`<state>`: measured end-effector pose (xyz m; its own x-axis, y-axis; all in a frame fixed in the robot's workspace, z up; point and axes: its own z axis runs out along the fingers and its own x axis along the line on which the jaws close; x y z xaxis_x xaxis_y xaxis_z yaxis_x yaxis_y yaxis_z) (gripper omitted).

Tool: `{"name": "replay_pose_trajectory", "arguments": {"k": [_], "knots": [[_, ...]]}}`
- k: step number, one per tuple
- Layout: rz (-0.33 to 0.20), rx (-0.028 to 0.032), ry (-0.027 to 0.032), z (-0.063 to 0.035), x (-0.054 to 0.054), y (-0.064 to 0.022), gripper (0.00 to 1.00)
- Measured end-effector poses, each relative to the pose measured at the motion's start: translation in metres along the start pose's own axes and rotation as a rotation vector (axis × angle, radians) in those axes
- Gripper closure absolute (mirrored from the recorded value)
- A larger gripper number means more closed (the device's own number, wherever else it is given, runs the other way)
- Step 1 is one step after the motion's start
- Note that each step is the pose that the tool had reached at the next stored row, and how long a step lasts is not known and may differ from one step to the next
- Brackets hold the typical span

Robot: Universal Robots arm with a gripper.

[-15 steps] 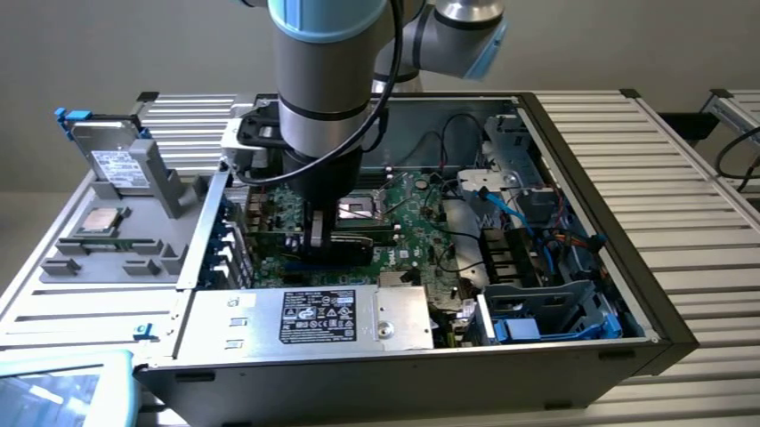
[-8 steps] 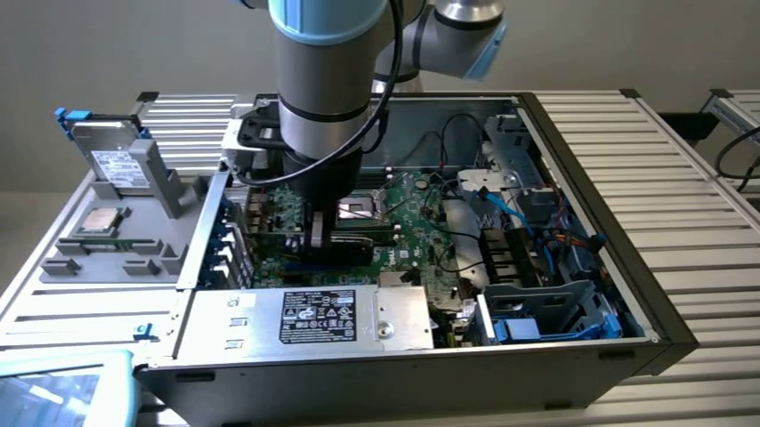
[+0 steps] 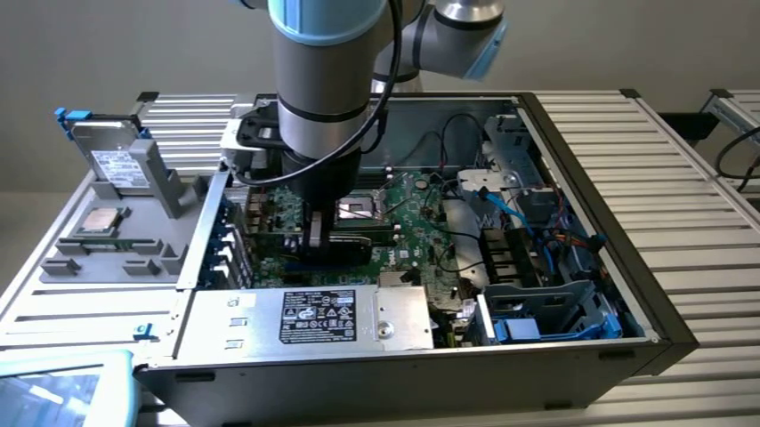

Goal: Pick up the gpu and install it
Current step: 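Insert the gpu into the slot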

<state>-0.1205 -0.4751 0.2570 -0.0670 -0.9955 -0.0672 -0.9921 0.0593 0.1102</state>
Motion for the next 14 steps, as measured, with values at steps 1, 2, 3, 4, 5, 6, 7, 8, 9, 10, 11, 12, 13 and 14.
{"name": "replay_pose_trajectory", "arguments": {"k": [1, 2, 3, 4, 5, 6, 7, 8, 9, 10, 11, 12, 13, 14], "knots": [[0.0, -0.0001, 0.0002, -0.0001, 0.0, 0.0, 0.72], [0.0, -0.0001, 0.0002, 0.0, 0.0, 0.0, 0.72], [0.0, -0.0002, 0.0003, -0.0001, 0.0, 0.0, 0.72], [0.0, -0.0003, 0.0003, -0.0001, 0.0, 0.0, 0.72], [0.0, -0.0004, 0.0005, -0.0002, 0.0, 0.0, 0.72], [0.0, -0.0005, 0.0007, -0.0002, 0.0, 0.0001, 0.72], [0.0, -0.0005, 0.001, -0.0002, 0.0, 0.0, 0.72], [0.0, -0.0004, 0.0012, -0.0001, 0.0, 0.0, 0.72], [0.0, -0.0003, 0.0012, -0.0001, 0.0, 0.0, 0.72], [0.0, -0.0003, 0.0011, -0.0001, 0.0, 0.0, 0.72], [0.0, -0.0003, 0.0011, -0.0001, 0.0, 0.0, 0.72], [0.0, -0.0003, 0.0012, -0.0001, 0.0, 0.0, 0.72], [0.0, -0.0001, 0.002, 0.0001, -0.0001, 0.0, 0.72], [0.0, 0.0, 0.0038, 0.0001, -0.0003, 0.0, 0.72]]}}
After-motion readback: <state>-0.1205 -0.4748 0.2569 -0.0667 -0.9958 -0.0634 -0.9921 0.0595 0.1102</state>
